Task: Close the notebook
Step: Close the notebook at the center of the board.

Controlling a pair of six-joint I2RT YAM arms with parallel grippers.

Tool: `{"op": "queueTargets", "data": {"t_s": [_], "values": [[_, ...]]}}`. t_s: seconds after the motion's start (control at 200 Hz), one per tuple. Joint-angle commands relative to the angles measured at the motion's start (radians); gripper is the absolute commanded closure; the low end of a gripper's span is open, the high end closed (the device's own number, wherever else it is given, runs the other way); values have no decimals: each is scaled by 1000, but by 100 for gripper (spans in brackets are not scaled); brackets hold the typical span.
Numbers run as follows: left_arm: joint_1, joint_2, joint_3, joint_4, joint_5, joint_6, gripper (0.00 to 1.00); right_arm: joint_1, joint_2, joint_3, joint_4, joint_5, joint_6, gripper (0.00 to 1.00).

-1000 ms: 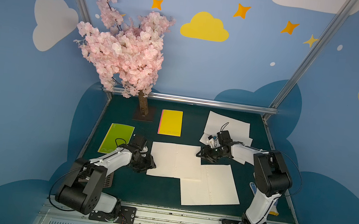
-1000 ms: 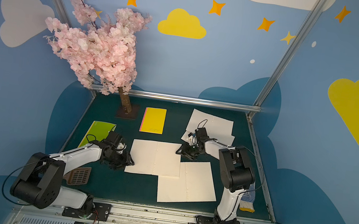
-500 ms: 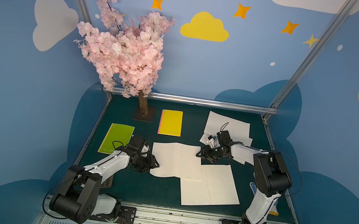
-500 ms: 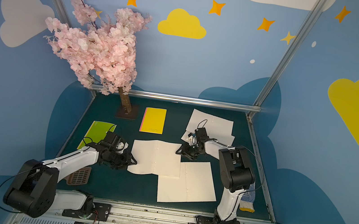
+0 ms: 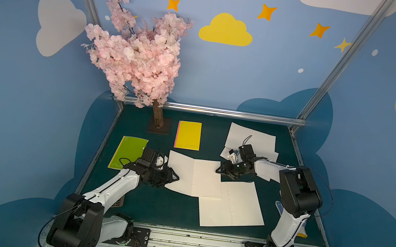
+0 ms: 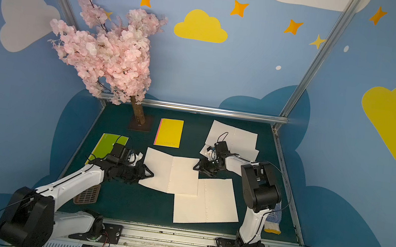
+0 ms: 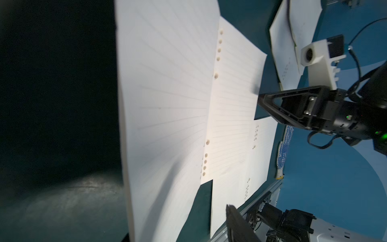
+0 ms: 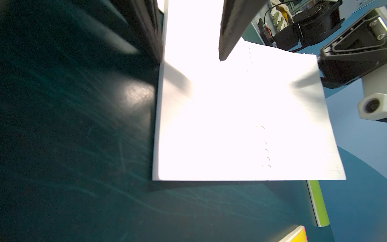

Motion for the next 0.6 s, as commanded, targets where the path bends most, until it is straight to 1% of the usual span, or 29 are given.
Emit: {"op": "queueTargets", "data": {"t_s": [0.0,0.185,0.591], "values": [[-9,-21,24,32,49,2,43,20,22,-28,-14,16,2,54],[-37,-7,39,88,80,-15,43,20,22,-28,-10,14,3,54],[-144,75,118,228,48,-20,43,29,25,-29,22,-10,28,54]]}}
